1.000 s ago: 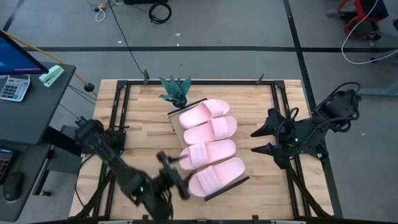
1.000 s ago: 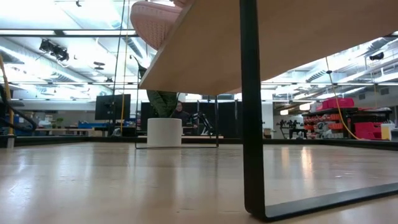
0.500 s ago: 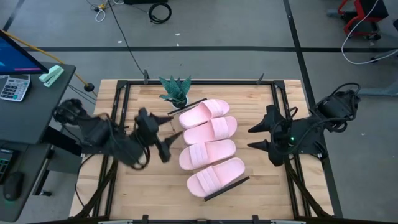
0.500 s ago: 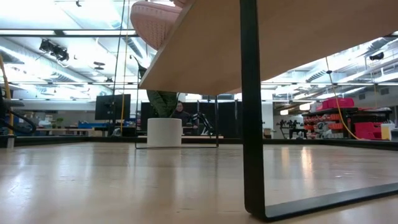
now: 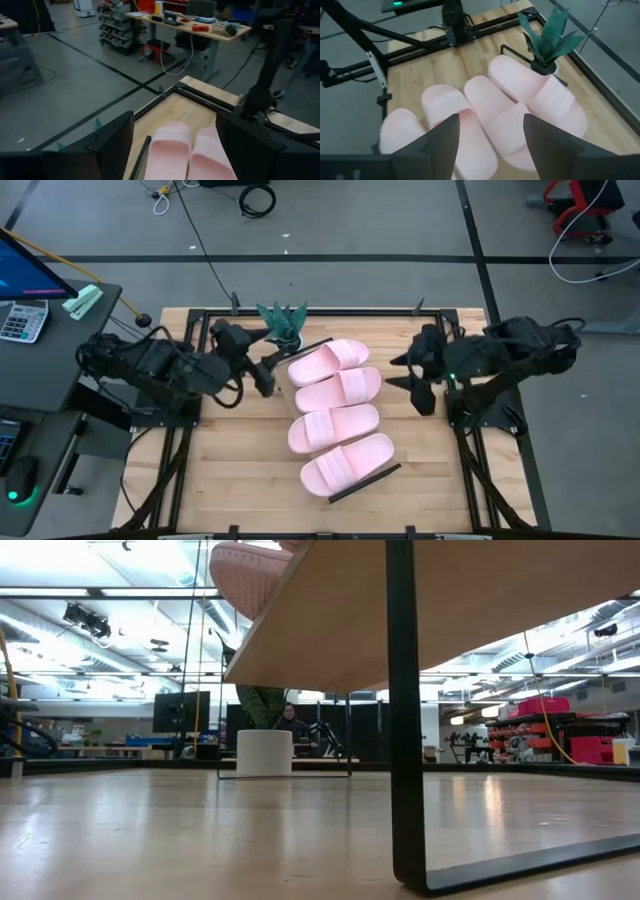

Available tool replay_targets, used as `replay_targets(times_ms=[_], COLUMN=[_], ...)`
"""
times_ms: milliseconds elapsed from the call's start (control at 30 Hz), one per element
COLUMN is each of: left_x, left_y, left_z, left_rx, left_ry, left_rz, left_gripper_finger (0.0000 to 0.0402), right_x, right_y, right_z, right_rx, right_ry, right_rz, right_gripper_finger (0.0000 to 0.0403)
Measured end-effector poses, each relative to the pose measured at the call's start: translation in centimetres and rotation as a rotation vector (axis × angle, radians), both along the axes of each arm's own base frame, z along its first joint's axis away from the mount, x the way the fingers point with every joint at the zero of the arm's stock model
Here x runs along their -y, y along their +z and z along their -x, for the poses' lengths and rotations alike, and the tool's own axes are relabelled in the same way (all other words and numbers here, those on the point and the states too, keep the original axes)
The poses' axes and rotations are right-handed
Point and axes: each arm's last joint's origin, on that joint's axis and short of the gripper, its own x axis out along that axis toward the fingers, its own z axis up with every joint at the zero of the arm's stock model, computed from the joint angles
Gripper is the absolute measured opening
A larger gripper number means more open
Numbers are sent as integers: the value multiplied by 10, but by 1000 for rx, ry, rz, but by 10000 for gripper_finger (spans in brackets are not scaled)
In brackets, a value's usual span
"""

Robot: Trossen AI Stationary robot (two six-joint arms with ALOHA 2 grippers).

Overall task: Pick and place slides into the shelf
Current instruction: Return to Home Position

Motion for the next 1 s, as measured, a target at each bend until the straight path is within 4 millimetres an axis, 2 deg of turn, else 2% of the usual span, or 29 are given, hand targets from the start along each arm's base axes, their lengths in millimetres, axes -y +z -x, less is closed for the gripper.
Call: replay_targets(times_ms=[233, 333, 400, 500, 567, 667, 733, 1000], left_x=[-12, -11, -9, -8, -8, -6, -3, 2], left_y=[-1, -1, -1, -1, -1, -1, -1, -3], left_z=[-3, -3, -2, -3, -3, -2, -1, -8], left_rx=[-19, -68, -91, -105, -107, -121, -144, -216], left_ry=[44, 22, 14, 21, 23, 8, -28, -425], left_rz=[-15, -74, -108, -130, -134, -145, -166, -149], left_gripper_finger=[284, 265, 240, 177, 120, 27, 14, 4], right_x=[24, 32, 36, 39, 38, 38, 38, 45], right_y=[-1, 0, 0, 0, 0, 0, 2, 16], right_z=[-6, -7, -8, -9, -9, -7, -3, 27], right_rx=[-37, -45, -47, -56, -59, -62, -60, 14], right_ry=[45, 77, 115, 195, 245, 298, 316, 248], right_rz=[49, 73, 96, 141, 167, 212, 242, 306], right_gripper_finger=[215, 209, 201, 169, 129, 41, 14, 6])
